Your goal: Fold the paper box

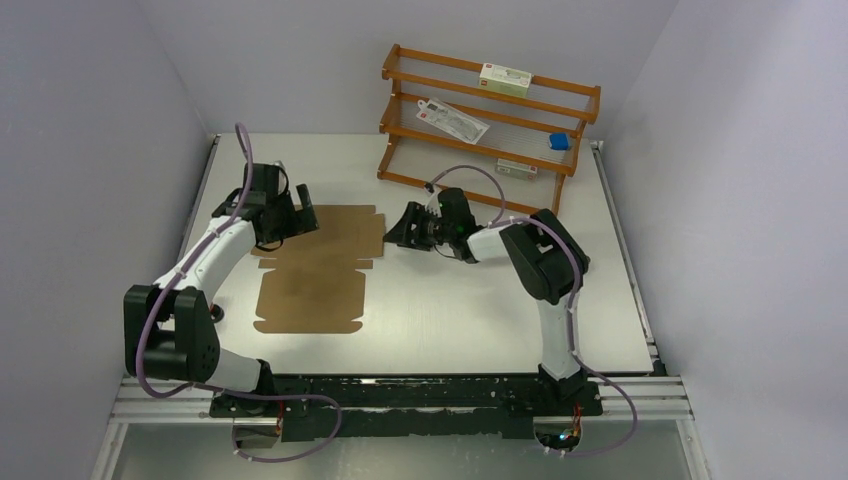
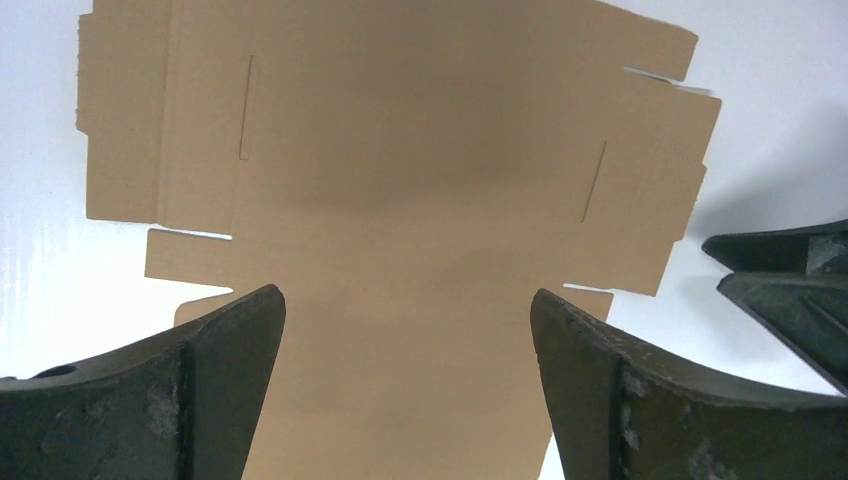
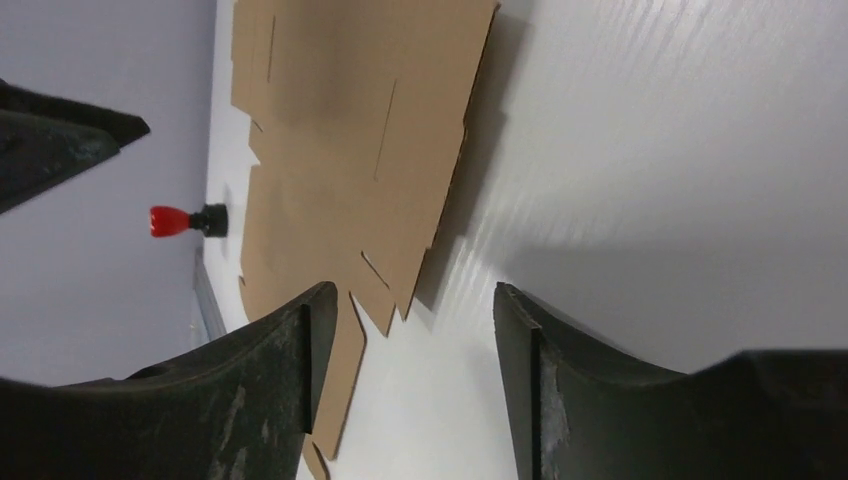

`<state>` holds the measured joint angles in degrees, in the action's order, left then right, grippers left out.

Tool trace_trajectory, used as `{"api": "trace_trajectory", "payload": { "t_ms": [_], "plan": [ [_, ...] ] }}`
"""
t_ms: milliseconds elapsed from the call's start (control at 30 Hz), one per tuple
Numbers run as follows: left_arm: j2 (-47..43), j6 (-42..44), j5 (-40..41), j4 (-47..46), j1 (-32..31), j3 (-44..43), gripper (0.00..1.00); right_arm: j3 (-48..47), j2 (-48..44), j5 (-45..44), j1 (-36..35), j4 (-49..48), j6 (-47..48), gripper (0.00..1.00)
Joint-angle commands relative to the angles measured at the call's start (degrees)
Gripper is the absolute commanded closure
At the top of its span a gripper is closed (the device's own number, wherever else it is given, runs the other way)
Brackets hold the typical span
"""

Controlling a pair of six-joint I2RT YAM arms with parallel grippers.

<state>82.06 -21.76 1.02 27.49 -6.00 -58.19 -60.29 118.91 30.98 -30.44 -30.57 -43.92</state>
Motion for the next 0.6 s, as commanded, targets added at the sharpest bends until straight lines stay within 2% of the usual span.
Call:
{"api": "trace_trajectory", "payload": {
  "t_ms": [0, 167, 367, 567],
  "plan": [
    [-1.6, 1.7, 1.4, -1.5, 0.6, 0.7, 0.02, -3.6, 3.2, 0.3, -0.4, -3.2, -3.7, 0.39],
    [-2.7, 1.9, 1.3, -1.4, 0.6, 1.1, 0.02, -6.2, 7.1, -0.4, -1.3, -3.6, -5.7, 0.44],
    [-3.7, 1.9, 0.5, -2.0, 0.6, 2.0, 0.02, -8.4, 11.4, -0.4, -2.1, -5.9, -9.4, 0.56],
    [-4.2, 2.0, 0.5, -2.0, 0.6, 1.9, 0.02, -7.6, 10.2, -1.0, -2.0, -5.4, -9.6, 0.76]
  ]
}}
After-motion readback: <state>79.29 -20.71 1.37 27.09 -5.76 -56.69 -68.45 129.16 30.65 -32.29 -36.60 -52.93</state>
